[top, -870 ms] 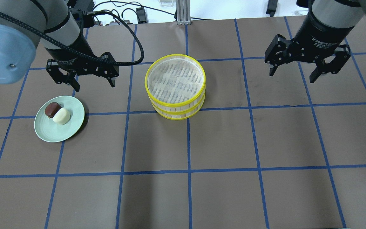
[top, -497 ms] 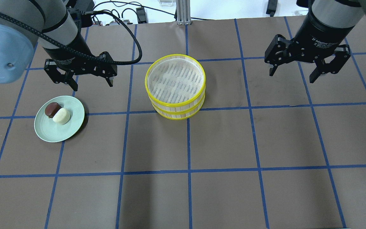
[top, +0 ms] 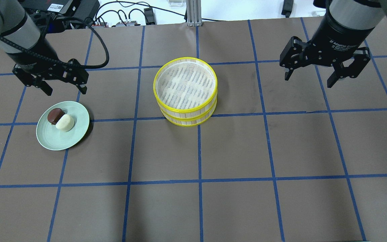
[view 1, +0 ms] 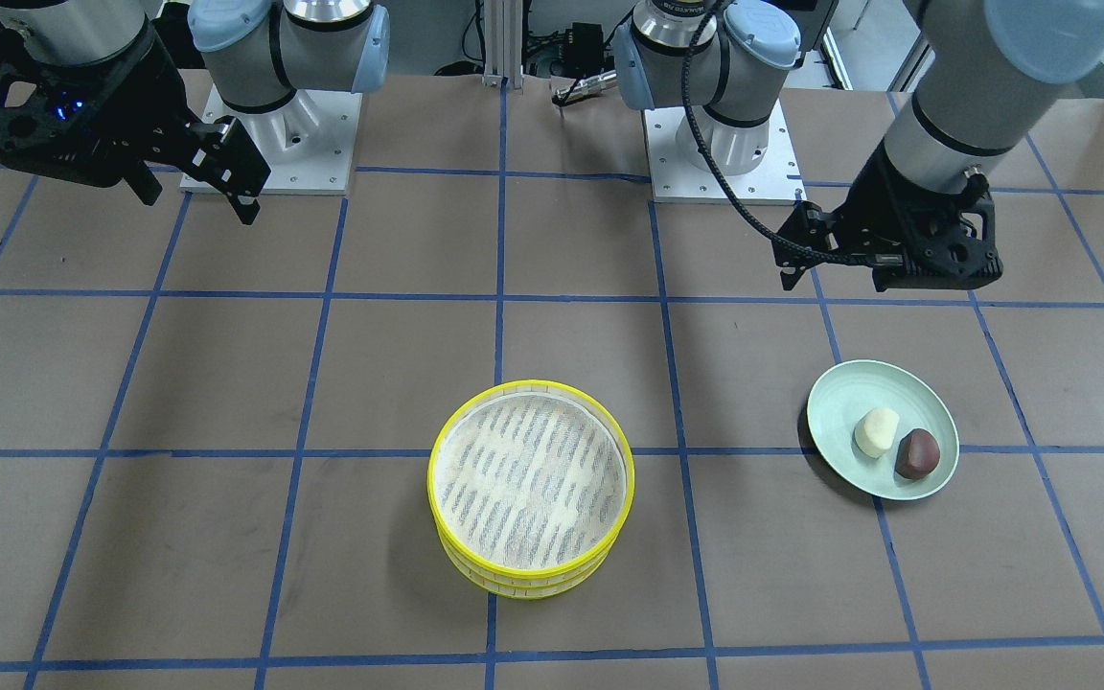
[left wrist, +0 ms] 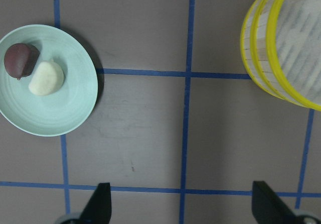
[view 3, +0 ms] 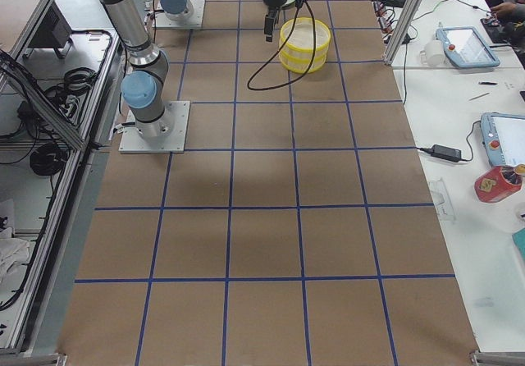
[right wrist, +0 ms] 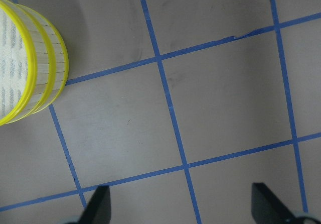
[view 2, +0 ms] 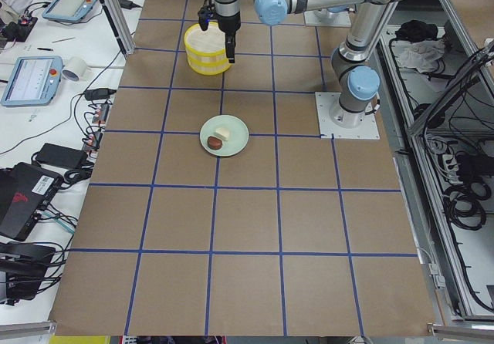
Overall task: Place buns in different layers of steamer
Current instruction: 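Grasp the white bun on the plate with the left gripper while the right arm approaches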
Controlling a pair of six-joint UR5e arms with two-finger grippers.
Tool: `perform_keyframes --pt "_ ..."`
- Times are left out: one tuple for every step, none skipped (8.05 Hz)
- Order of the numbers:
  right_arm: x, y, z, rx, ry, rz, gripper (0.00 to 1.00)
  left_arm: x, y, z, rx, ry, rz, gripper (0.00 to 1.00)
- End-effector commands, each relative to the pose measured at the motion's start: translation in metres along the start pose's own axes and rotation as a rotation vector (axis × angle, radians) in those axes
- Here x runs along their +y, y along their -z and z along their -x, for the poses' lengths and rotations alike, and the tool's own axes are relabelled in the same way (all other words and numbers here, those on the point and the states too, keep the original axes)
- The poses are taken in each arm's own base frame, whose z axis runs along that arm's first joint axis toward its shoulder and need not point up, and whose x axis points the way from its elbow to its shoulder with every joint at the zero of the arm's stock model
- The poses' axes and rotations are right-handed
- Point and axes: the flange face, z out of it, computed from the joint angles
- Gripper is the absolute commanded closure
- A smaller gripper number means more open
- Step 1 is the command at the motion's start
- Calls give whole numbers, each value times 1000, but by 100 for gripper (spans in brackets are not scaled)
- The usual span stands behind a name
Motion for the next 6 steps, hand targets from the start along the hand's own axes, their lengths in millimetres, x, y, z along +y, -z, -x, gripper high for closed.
perform_keyframes --pt "0 0 0 0 0 0 0 -10 -57 73 19 -120 36 0" --pt "0 0 0 -2 0 -1 0 -17 -72 97 36 -158 57 0" --pt "-3 -2 1 -4 -2 1 0 -26 -88 114 40 -207 61 2" --pt "-8 0 2 -12 3 -30 0 -38 -112 126 49 -264 82 3" --pt "-10 -1 2 -11 1 -32 0 -52 -139 138 39 -292 102 3" --pt "-14 -3 3 -12 -2 -33 0 -65 -161 143 34 -326 105 3"
